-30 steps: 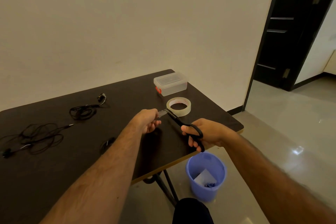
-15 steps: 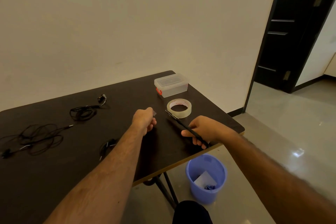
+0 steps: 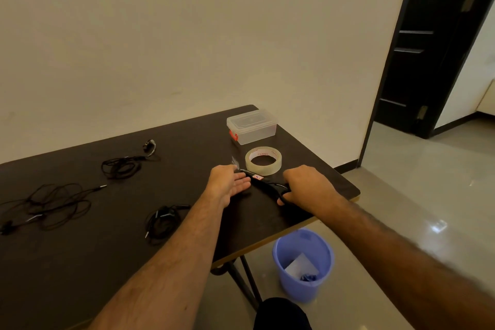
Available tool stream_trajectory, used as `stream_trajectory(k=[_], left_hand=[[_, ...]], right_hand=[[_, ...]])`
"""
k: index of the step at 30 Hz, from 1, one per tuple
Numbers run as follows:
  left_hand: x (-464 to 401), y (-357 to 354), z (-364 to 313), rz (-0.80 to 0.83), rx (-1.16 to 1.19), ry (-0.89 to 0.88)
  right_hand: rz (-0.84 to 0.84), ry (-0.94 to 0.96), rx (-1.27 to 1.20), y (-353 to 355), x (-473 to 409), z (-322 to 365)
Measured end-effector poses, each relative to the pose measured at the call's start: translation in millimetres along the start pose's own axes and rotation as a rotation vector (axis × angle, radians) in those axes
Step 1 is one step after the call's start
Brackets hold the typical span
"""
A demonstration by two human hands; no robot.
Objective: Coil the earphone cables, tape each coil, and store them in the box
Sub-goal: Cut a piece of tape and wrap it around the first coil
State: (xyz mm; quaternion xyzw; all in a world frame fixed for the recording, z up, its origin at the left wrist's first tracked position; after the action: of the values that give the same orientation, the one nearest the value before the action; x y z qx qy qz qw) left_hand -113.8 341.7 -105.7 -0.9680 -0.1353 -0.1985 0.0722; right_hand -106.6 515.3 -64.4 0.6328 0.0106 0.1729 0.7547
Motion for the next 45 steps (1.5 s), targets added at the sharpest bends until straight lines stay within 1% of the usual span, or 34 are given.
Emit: stream_trajectory(k=[5, 8, 13, 17, 21, 29, 34, 39, 42, 45], left_hand=[[3, -8, 2, 0.022, 0.063, -0.010], [6, -11, 3, 0.030, 0.068, -0.004], [6, -16, 3, 0.045, 0.070, -0.007], [8, -20, 1, 0.065, 0.059, -0.005], [8, -20, -3, 0.074, 0.002, -0.002], [10, 5, -19, 0.040, -0.105, -0.070], [18, 20, -30, 0.046, -0.325, -0.127], [27, 30, -37, 0.054, -0.413, -0.168], [32, 36, -39, 0.048, -0.429, -0.176], [37, 39, -40, 0.065, -0.460, -0.173]], right_hand=[[0.021, 0.007, 0.054, -2, -3, -1], [0.021, 0.026, 0.060, 1, -9, -1], [0.038, 0.006, 0.042, 7, -19, -10], [0.019, -0.001, 0.109, 10, -25, -16], [-0.042, -0.016, 0.161, 17, -29, -17], [-0.074, -0.045, 0.152, 22, -34, -22], [-0.048, -0.074, 0.140, 22, -33, -24], [-0.033, -0.093, 0.108, 21, -31, -24], [-0.094, -0.085, 0.121, 28, -27, -21], [-0.223, -0.057, 0.101, 43, -22, -14]])
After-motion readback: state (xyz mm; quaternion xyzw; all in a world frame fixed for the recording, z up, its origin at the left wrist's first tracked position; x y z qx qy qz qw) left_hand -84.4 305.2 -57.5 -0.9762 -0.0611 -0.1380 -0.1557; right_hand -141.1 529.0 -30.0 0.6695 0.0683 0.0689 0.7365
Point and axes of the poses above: each hand's wrist, its own x-axis away from the middle knuckle, its own y-axis out of the back of the hand, z = x × y, the point moved 10 cm from there along -x, towards the middle knuckle, and after that the axes turned 3 degrees about -x, right-handed, at the moved point
